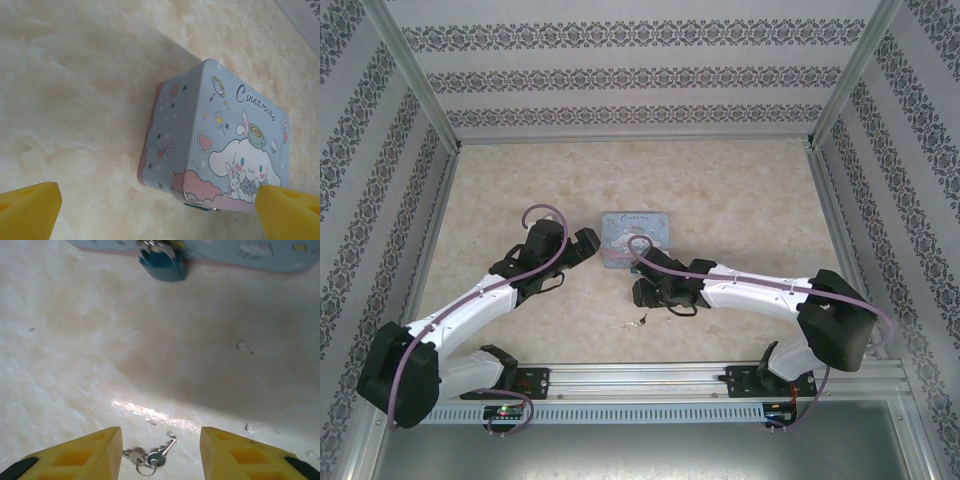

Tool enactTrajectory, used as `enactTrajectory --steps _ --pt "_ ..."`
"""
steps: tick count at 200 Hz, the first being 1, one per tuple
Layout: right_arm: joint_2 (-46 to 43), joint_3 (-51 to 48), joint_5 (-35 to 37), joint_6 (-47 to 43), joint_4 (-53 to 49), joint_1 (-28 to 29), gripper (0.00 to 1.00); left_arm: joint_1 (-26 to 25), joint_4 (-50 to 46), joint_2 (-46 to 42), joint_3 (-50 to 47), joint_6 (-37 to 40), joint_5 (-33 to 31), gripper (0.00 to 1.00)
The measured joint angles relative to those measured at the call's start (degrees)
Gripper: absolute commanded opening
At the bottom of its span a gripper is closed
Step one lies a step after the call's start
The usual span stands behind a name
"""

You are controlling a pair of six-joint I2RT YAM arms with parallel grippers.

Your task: Unlock the padlock with the key

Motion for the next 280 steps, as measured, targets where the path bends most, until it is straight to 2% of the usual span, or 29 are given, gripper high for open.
enactTrajectory --steps 52,126,187,280 --pt "2.71 0.66 1.53 15.34 -1.97 4.87 0.42 0.98 0.33 2.34 0.0 -0.02 1.4 0.99" --pt "5.46 0.98 0.79 33.99 -4.26 6.36 0.41 4.02 5.66 8.0 0.0 -1.38 6.03 0.99" --pt "9.05 3.96 -0.79 39.8 -6.69 7.65 0.42 5.22 8.83 10.4 0.0 -2.4 9.7 0.99" --pt "13.9 7.89 -1.44 41.68 -10.45 7.76 0.41 6.16 10.1 10.4 0.0 -2.6 11.96 0.99"
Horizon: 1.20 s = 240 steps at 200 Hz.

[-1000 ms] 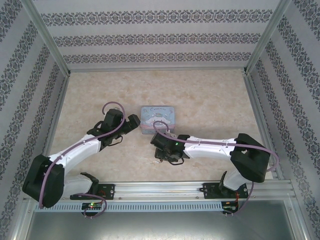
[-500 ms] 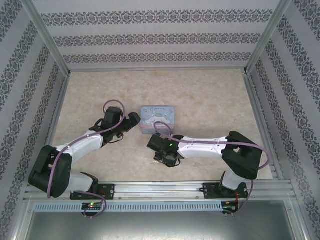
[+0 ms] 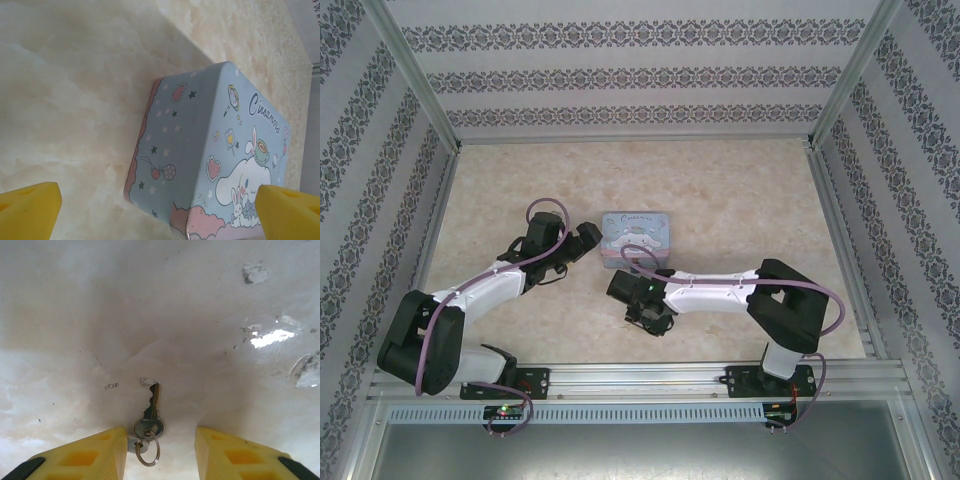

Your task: Unlock the padlock with the key

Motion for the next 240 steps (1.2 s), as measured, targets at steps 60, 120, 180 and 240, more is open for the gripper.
enactTrajectory --steps 60,120,180,240 --pt "1.16 1.27 -1.36 -0.04 -2.36 -0.98 0.29 0.13 1.62 1.97 -0.09 -0.02 1.22 0.99" --pt "1.62 1.99 -2.29 -0.37 -3.61 -1.55 0.13 0.48 2.05 2.73 -0.11 -0.13 1.97 0.99" --pt "1.99 1.64 -2.08 -4.48 5.44 -2.32 0.0 0.48 2.01 2.71 -0.11 -0.07 2.16 0.99" --pt "-3.89 -5.4 1.64 -12.59 9.94 -4.68 0.0 0.87 2.01 2.29 -0.11 0.39 3.28 0.99"
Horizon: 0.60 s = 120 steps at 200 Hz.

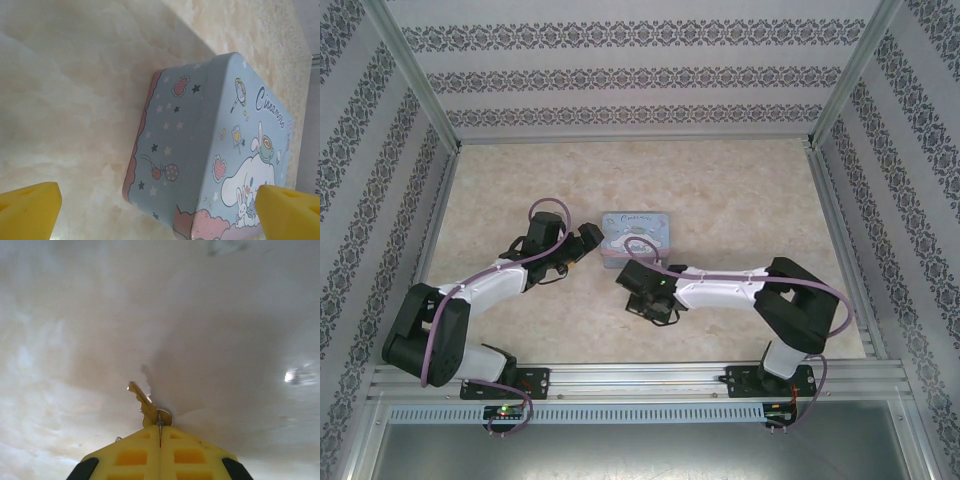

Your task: Unlock the padlock with the key

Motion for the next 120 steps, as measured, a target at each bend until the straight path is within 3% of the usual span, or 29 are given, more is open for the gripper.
enactTrajectory --steps 68,120 --pt "-14.29 -2.58 3.52 -4.44 0.44 -3.61 0.0 0.17 -1.25 -4.07 0.48 0.96 2.99 1.0" --pt "-19.78 -2.71 2.84 -8.55 3.06 -12.85 0.0 0.04 1.33 -4.26 1.36 -2.25 7.3 0.96"
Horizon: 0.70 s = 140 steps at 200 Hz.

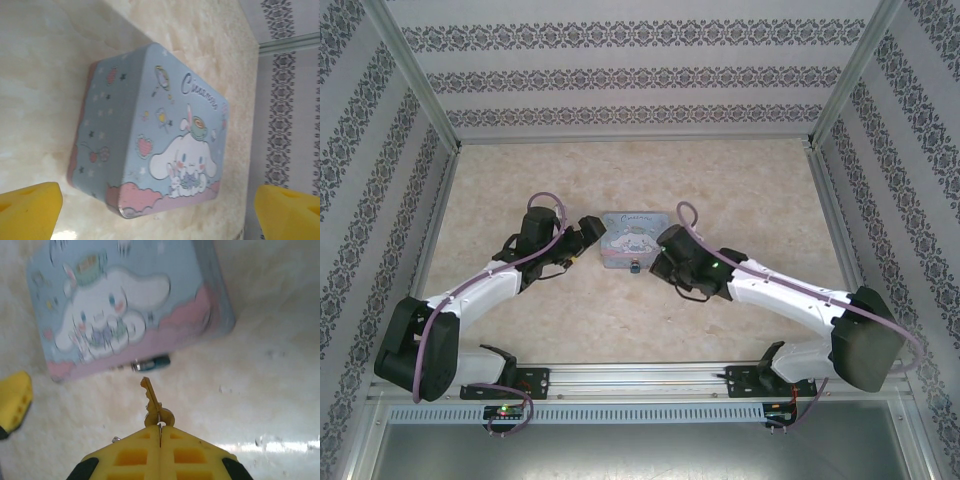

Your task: Unlock the padlock with the key

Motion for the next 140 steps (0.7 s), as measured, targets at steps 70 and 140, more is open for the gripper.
enactTrajectory --steps 70,140 --pt "1.62 3.17 -7.89 -2.64 6.58 -11.1 0.0 -6.36 8.68 6.36 8.98 -3.98 2.29 0.68" --pt "6.03 5.25 -15.74 -0.61 14.64 -12.13 0.0 -9.57 15.91 13.38 11.06 -7.34 2.29 0.44"
